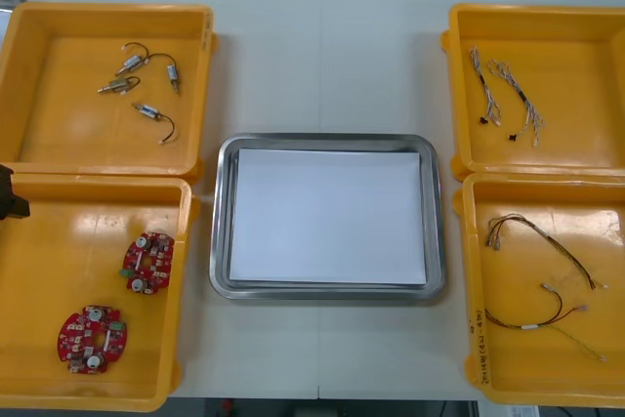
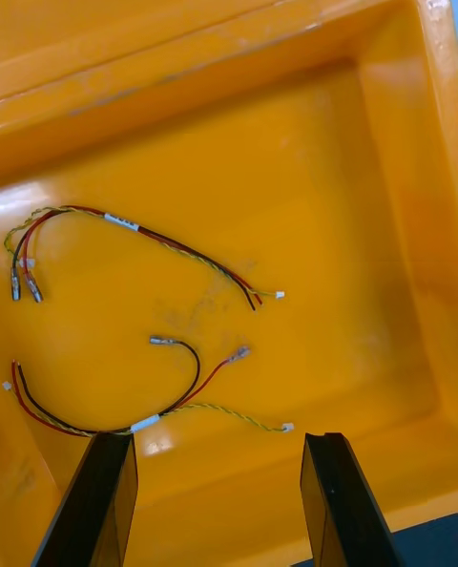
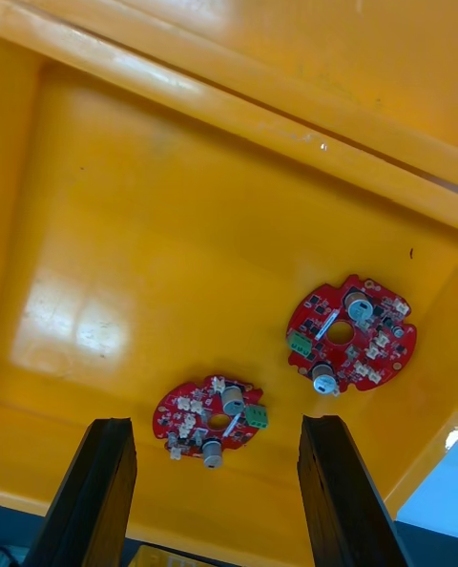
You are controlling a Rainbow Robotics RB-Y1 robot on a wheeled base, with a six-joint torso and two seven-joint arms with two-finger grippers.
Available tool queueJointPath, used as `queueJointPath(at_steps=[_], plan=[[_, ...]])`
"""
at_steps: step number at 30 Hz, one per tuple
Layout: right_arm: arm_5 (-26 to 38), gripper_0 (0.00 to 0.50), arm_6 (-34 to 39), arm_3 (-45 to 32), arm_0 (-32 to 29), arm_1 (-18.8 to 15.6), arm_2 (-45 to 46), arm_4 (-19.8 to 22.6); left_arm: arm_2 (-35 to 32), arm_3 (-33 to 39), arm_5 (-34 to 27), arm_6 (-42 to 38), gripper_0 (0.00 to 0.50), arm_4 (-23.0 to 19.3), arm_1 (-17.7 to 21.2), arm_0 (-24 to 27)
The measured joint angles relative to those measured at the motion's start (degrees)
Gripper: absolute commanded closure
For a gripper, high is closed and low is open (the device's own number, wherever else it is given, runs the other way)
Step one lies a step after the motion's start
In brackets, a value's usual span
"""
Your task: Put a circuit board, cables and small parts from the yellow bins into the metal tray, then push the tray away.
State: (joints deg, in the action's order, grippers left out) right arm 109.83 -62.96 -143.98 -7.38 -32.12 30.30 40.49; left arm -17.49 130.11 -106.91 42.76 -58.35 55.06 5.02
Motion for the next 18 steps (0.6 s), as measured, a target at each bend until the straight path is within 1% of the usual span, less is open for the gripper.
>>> queueJointPath(at_steps=[2,5,7,9,11,14,16,18], plan=[[0.00,0.000,0.00,-0.31,-0.58,1.43,0.00,-0.05,0.01,0.87,0.42,-0.01,0.000,0.37,-0.96,-0.71],[0.00,0.000,0.10,-0.32,-0.99,3.46,-0.01,-0.94,0.48,1.90,0.47,-0.52,0.000,2.07,-2.82,-1.32],[0.00,0.000,0.84,-0.32,-1.08,4.79,-0.12,-2.88,1.56,2.51,0.48,-1.54,0.000,3.85,-3.90,-1.48],[0.00,0.000,1.51,-0.32,-1.09,6.18,-0.85,-6.41,3.02,2.85,0.50,-3.30,0.000,5.77,-4.77,-1.68],[0.00,0.000,1.52,-0.32,-1.11,7.41,-2.34,-9.70,4.48,2.90,0.53,-5.73,0.000,7.09,-5.53,-1.98],[0.00,0.000,1.72,-0.32,-1.12,9.17,-5.21,-13.35,5.92,2.92,0.60,-9.48,0.000,8.54,-6.41,-2.73],[0.00,0.000,2.76,-0.32,-1.12,10.54,-6.68,-14.31,6.37,2.94,0.79,-10.74,0.000,9.16,-6.93,-3.41],[0.00,0.000,4.38,-0.32,-1.12,12.09,-7.39,-14.35,6.79,3.03,1.61,-10.93,0.000,9.85,-7.38,-4.30]])
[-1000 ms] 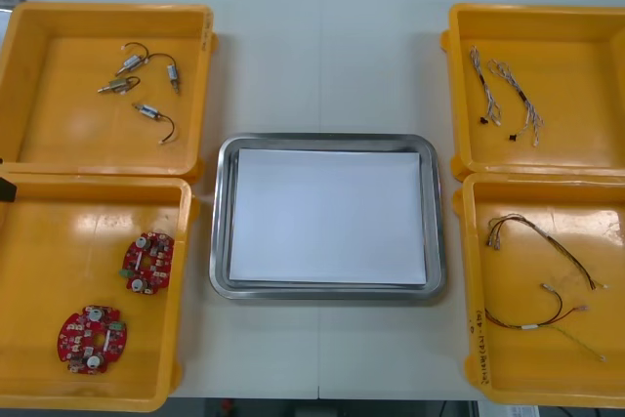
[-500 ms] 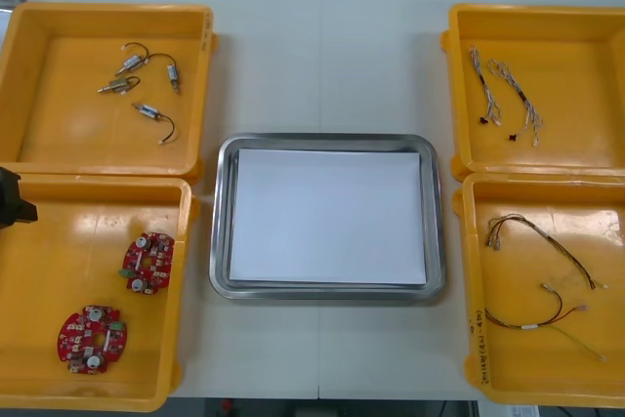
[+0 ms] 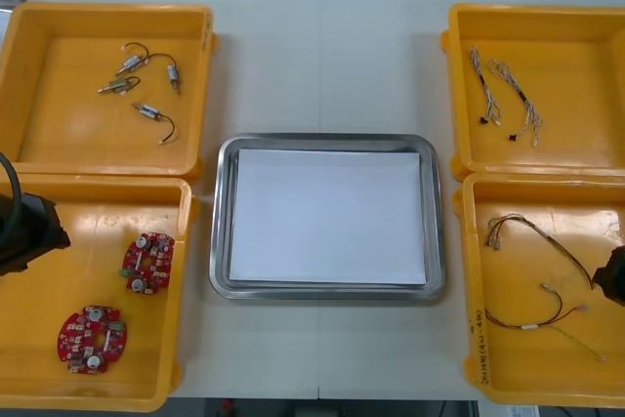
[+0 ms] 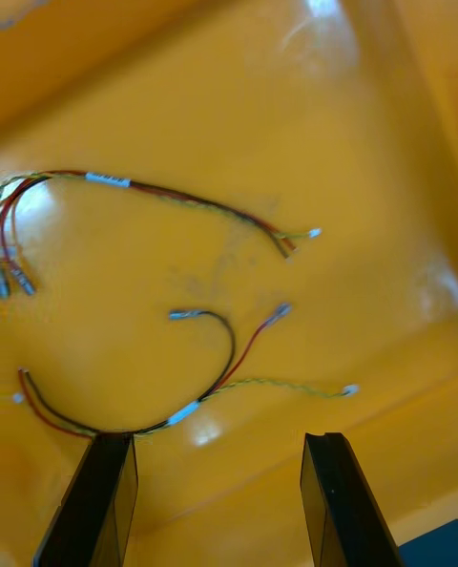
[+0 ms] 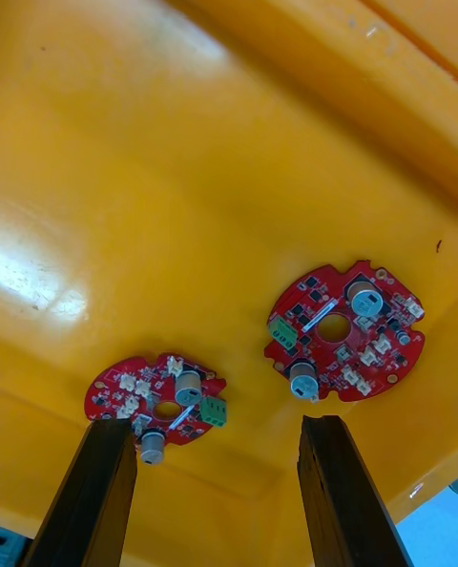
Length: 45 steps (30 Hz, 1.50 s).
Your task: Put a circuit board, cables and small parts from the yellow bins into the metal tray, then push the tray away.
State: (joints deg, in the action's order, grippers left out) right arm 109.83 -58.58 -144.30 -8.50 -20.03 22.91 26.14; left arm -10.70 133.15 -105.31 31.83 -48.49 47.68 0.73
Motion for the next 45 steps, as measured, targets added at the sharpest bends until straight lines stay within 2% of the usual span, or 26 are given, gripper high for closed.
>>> queueJointPath(at_steps=[8,18,22,26,32,39,45], plan=[[0.00,0.000,8.88,0.06,0.00,4.70,-0.19,0.01,4.22,0.79,2.85,-0.01,0.000,3.94,-0.29,-2.99],[-0.12,0.000,21.68,5.08,0.01,5.29,-2.41,-0.42,9.91,0.97,6.19,-0.18,0.000,8.21,-0.35,-4.83],[-2.59,0.000,23.16,7.23,0.01,5.29,-4.42,-1.21,12.19,0.97,6.97,-0.23,0.000,9.27,-0.35,-5.09],[-4.19,0.000,30.34,9.12,0.02,5.29,-6.27,-1.92,13.90,0.96,7.64,-0.53,0.000,10.40,-0.36,-5.26],[-6.45,0.000,31.51,11.89,0.02,5.29,-8.65,-3.45,15.82,0.29,10.25,-2.12,0.000,12.02,-0.38,-5.87],[-9.17,0.000,37.49,15.68,0.03,5.30,-11.47,-4.80,17.35,-1.81,11.55,-3.23,0.000,13.21,-0.40,-5.98],[-10.98,0.000,37.81,17.26,0.02,5.32,-13.71,-6.14,18.72,-4.12,14.25,-3.26,0.000,14.09,-0.43,-5.99]])
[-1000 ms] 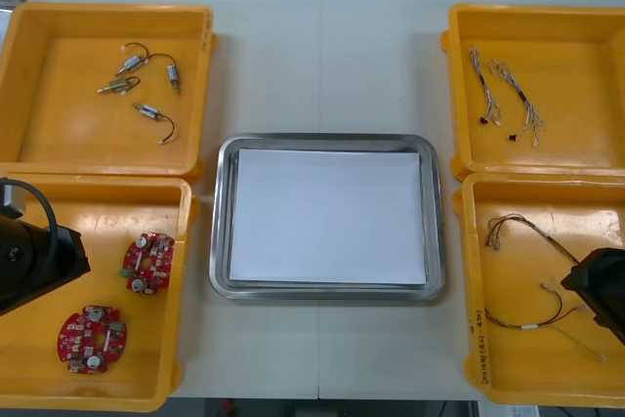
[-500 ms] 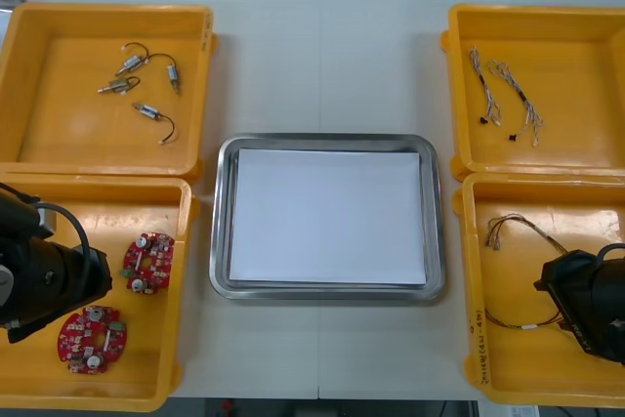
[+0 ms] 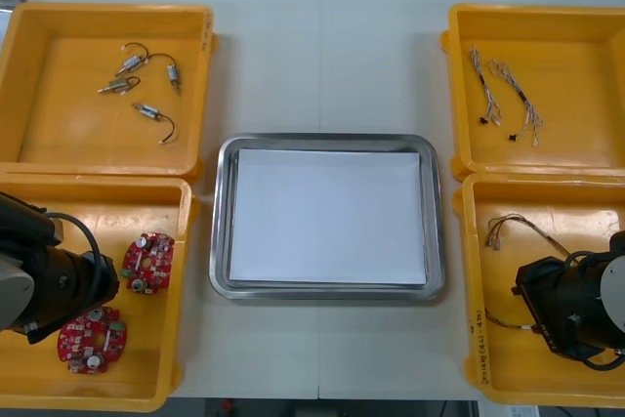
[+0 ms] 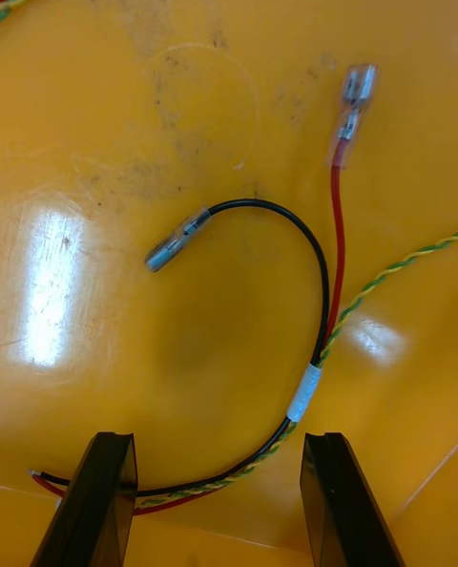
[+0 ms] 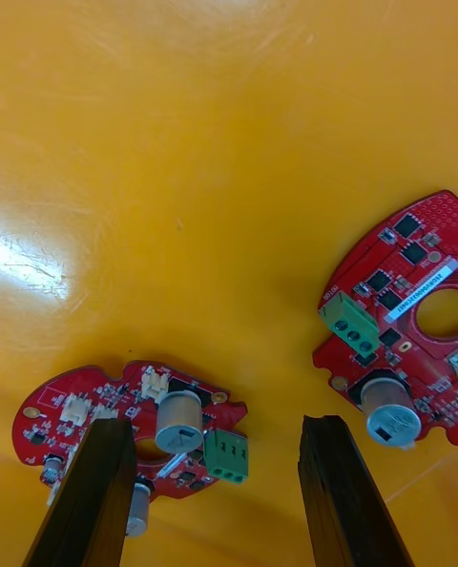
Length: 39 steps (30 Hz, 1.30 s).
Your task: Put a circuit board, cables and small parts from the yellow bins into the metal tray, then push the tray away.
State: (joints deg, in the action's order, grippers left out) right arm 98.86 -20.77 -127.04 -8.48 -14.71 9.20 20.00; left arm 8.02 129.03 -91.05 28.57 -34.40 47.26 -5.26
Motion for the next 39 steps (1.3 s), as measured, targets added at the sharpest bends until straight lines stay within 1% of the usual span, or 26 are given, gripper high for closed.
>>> queueJointPath(at_steps=[9,14,20,24,29,39], plan=[[-2.75,0.000,0.01,1.72,-0.41,0.78,-0.66,-0.66,2.33,-1.91,2.19,-0.92,0.000,1.01,-0.05,-0.39],[-3.31,0.000,0.02,1.76,-1.51,0.81,-0.67,-0.76,2.86,-1.96,2.98,-0.95,0.000,1.26,-0.09,-1.23],[-5.81,0.000,0.03,1.77,-3.24,0.82,-1.33,-0.80,3.47,-1.99,3.11,-1.06,0.000,1.46,-0.09,-1.28],[-6.19,0.000,0.16,1.78,-3.87,0.82,-2.19,-0.83,3.63,-2.02,3.63,-1.07,0.000,1.51,-0.09,-1.28],[-6.92,0.000,3.90,1.80,-4.13,0.83,-2.89,-0.84,3.98,-2.60,4.74,-1.08,0.000,1.95,-0.09,-1.28],[-9.91,0.000,4.01,2.19,-5.26,0.83,-3.87,-1.07,5.12,-3.13,4.97,-1.09,0.000,3.18,-0.09,-1.29]])
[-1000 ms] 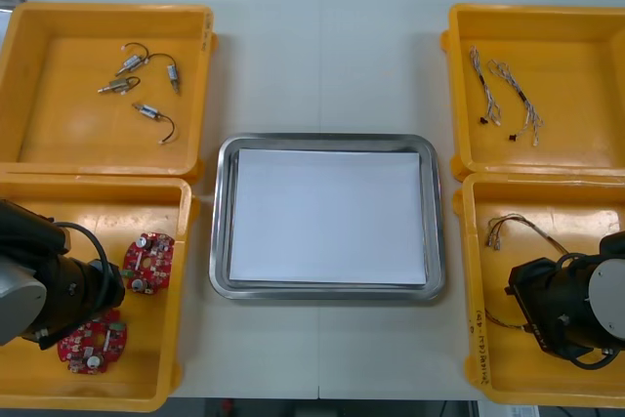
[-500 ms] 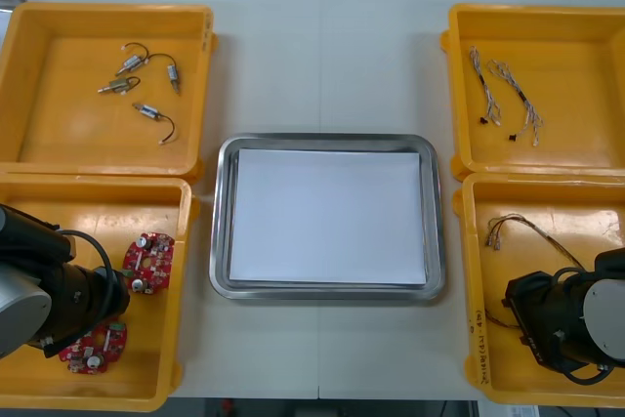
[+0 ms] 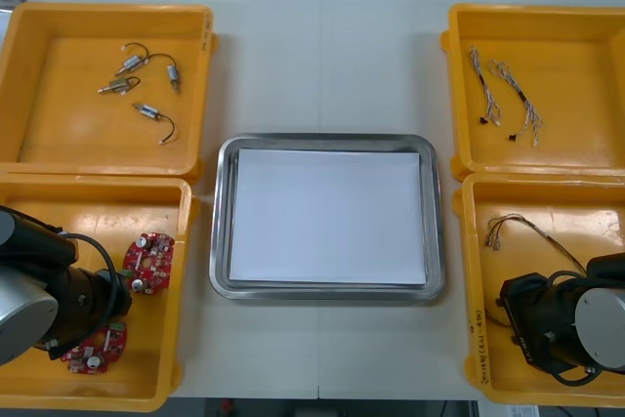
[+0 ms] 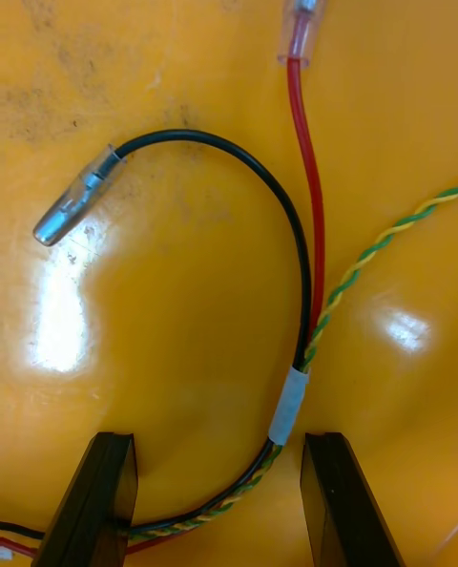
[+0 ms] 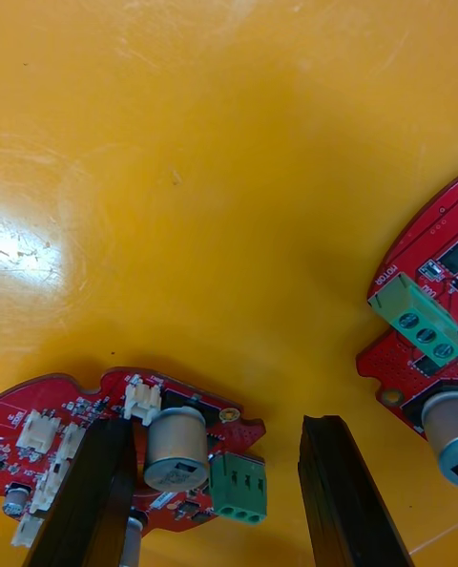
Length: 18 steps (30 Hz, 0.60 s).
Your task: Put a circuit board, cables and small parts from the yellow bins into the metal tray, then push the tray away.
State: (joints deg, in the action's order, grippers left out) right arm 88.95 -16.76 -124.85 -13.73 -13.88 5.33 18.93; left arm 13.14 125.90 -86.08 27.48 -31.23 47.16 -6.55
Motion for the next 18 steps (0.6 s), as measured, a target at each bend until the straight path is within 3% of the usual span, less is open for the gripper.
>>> queueJointPath(at_steps=[6,7,8,9,14,15,16,18], plan=[[-2.56,0.000,0.00,0.81,-0.04,0.00,0.00,-0.30,0.05,-0.03,0.02,-0.01,0.005,0.17,0.00,0.00],[-2.63,0.000,0.00,0.81,-0.04,0.00,0.00,-0.34,0.13,-0.03,0.03,-0.01,0.086,0.31,0.00,0.00],[-2.65,0.000,0.00,0.81,-0.04,0.00,0.00,-0.36,0.31,-0.04,0.03,-0.01,0.360,0.59,0.00,0.00],[-2.67,0.000,0.00,0.81,-0.04,0.00,0.00,-0.36,0.52,-0.05,0.04,-0.01,0.496,0.85,0.00,0.00],[-2.74,0.002,0.00,0.81,-0.04,0.00,0.00,-0.44,1.19,-0.06,0.17,-0.02,0.500,1.17,0.00,0.00],[-2.75,0.208,0.00,0.81,-0.04,0.00,0.00,-0.45,1.19,-0.06,0.17,-0.03,0.500,1.18,0.00,0.00],[-2.75,0.359,0.00,0.81,-0.04,0.00,0.00,-0.46,1.19,-0.07,0.17,-0.03,0.500,1.19,0.00,0.00],[-2.75,0.500,0.00,0.83,-0.04,0.00,0.00,-0.65,1.19,-0.07,0.17,-0.03,0.500,1.20,0.00,0.00]])
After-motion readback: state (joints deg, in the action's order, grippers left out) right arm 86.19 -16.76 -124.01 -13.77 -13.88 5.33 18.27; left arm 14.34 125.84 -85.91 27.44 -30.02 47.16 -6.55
